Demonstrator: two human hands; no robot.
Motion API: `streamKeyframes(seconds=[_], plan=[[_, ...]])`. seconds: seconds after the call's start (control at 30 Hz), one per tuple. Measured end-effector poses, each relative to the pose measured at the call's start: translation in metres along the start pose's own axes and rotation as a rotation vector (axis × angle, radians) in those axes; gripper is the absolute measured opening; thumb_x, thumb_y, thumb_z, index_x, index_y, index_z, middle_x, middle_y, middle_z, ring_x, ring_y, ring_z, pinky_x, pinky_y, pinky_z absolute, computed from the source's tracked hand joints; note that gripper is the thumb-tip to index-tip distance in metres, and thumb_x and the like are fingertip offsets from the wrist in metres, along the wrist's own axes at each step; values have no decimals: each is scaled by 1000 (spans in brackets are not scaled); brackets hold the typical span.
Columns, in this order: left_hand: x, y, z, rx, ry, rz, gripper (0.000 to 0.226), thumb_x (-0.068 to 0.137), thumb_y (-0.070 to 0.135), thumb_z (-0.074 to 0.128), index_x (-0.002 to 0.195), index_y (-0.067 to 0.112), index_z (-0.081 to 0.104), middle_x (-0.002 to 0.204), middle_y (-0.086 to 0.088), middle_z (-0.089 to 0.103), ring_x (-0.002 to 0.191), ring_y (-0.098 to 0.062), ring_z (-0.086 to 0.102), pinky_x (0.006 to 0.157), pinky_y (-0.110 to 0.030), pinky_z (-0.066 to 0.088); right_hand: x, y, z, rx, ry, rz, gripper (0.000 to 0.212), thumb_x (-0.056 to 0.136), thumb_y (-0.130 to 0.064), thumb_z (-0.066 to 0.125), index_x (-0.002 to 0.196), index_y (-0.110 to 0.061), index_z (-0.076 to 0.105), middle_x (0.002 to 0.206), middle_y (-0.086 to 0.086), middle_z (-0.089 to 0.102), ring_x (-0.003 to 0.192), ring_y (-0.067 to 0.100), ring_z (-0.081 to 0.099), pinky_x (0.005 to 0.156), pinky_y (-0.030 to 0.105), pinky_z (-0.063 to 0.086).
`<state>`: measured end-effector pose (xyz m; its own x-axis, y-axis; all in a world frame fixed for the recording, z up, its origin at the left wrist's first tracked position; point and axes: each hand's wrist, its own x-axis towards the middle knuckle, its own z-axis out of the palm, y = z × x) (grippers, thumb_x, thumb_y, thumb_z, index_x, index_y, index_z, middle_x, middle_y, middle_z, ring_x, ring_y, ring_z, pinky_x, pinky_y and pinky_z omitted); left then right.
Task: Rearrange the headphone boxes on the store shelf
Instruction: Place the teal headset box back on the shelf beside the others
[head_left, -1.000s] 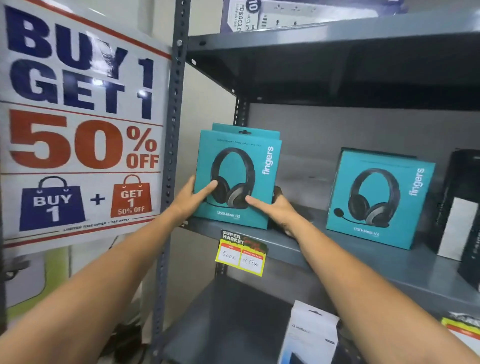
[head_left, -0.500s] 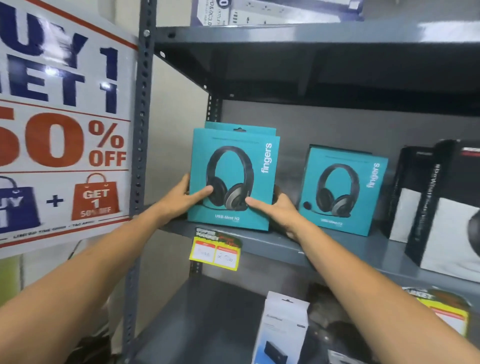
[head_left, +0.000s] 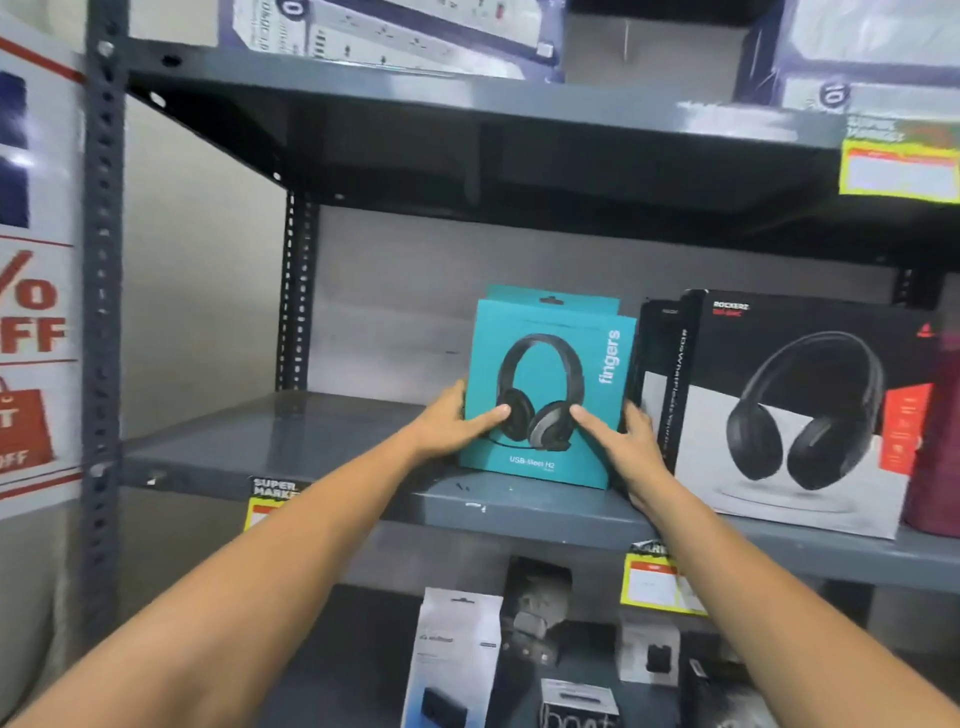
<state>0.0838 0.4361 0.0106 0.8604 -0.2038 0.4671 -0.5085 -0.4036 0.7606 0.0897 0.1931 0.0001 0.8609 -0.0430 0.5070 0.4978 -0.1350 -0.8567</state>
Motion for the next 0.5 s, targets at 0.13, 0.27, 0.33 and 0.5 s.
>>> streamKeyframes(seconds=[0.13, 0.27, 0.33, 0.5], plan=[[5, -7, 10, -182, -37, -90, 80, 80, 41, 76, 147, 19, 35, 139, -1, 58, 122, -17, 59, 108, -40, 46, 0, -2, 4, 91, -89, 74, 108, 35, -61, 86, 128, -20, 48, 121, 2, 66, 104, 17, 65, 90, 38, 54], [13, -11, 6, -191, -92, -120, 82, 68, 42, 84, 138, 19, 47, 133, -1, 64, 119, -18, 63, 105, -39, 48, 6, -6, 5, 113, -155, 153, 84, 38, -54, 86, 113, -25, 60, 115, 0, 70, 98, 14, 68, 78, 29, 56], [13, -13, 5, -195, -51, -126, 83, 63, 44, 87, 134, 17, 52, 128, 0, 67, 112, -16, 66, 97, -33, 54, 5, -8, 4, 104, -160, 148, 70, 39, -52, 85, 101, -26, 63, 112, 0, 71, 96, 14, 68, 79, 30, 56], [5, -18, 10, -145, 12, -95, 87, 52, 56, 86, 125, 18, 58, 117, 4, 71, 103, -11, 69, 86, -27, 58, -3, -3, -1, 1, -84, 89, 75, 27, -68, 82, 89, -31, 61, 91, -14, 69, 86, 4, 67, 64, 19, 54]])
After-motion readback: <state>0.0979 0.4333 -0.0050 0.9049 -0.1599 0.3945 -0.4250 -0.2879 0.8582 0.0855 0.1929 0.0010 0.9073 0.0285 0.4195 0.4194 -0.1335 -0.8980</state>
